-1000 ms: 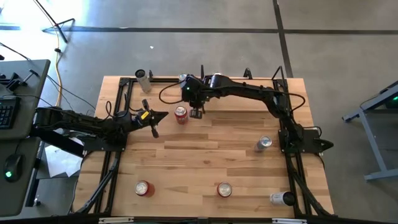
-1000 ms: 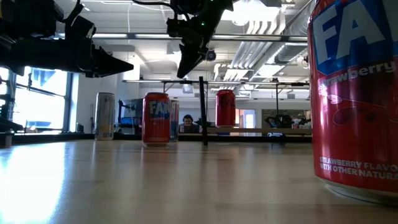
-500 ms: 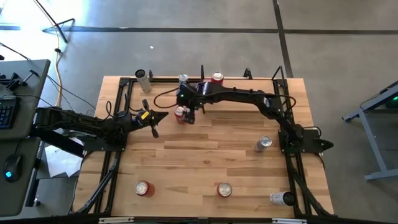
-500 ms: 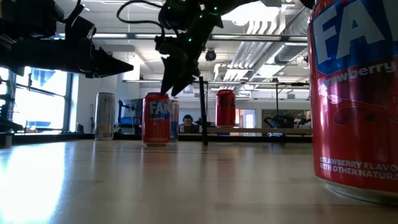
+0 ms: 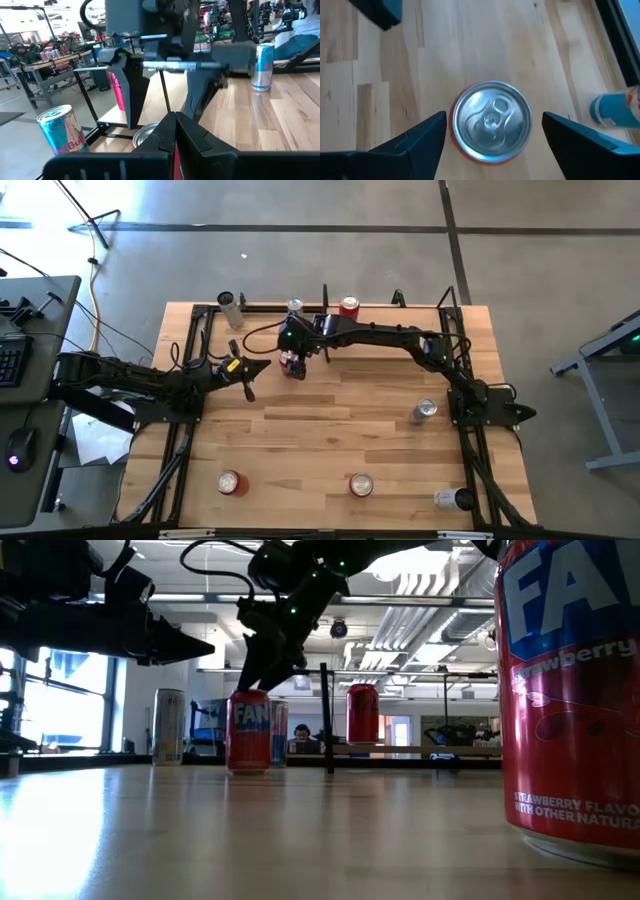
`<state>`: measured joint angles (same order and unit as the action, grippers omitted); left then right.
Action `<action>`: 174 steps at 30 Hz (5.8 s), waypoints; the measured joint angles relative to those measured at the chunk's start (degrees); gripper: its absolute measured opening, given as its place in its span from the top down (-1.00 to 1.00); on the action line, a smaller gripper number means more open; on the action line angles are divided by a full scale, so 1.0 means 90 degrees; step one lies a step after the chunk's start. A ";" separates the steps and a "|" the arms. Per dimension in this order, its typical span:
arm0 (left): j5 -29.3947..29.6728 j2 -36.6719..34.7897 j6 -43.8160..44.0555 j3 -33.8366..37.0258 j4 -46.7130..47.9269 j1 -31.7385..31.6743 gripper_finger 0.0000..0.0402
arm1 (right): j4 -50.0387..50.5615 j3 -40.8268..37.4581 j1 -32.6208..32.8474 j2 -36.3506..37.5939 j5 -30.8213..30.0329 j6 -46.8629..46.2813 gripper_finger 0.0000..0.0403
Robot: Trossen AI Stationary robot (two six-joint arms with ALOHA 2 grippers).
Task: Place canned beverage on shelf
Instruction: Put the top red soda can on the shelf, then put the right blue soda can on the shelf
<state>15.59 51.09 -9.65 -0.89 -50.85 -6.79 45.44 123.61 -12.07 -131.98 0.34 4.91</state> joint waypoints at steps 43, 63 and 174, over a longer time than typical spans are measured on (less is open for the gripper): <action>0.0000 0.0000 -0.0010 0.0000 0.0078 -0.0002 1.00 | 0.1837 0.1086 0.0544 0.2038 -0.1259 0.0046 -0.32; 0.0000 0.0000 -0.0002 0.0000 0.0146 -0.0002 1.00 | 0.2441 -0.2798 -0.2164 0.4901 -0.1914 -0.0626 -0.32; 0.0027 0.0000 -0.0007 0.0000 0.0100 -0.0012 1.00 | 0.4571 -0.6409 0.3019 0.7033 -0.0985 -0.8044 0.21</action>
<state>15.84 51.09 -9.72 -0.89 -49.95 -6.90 86.57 65.93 15.10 -68.69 -8.53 -67.49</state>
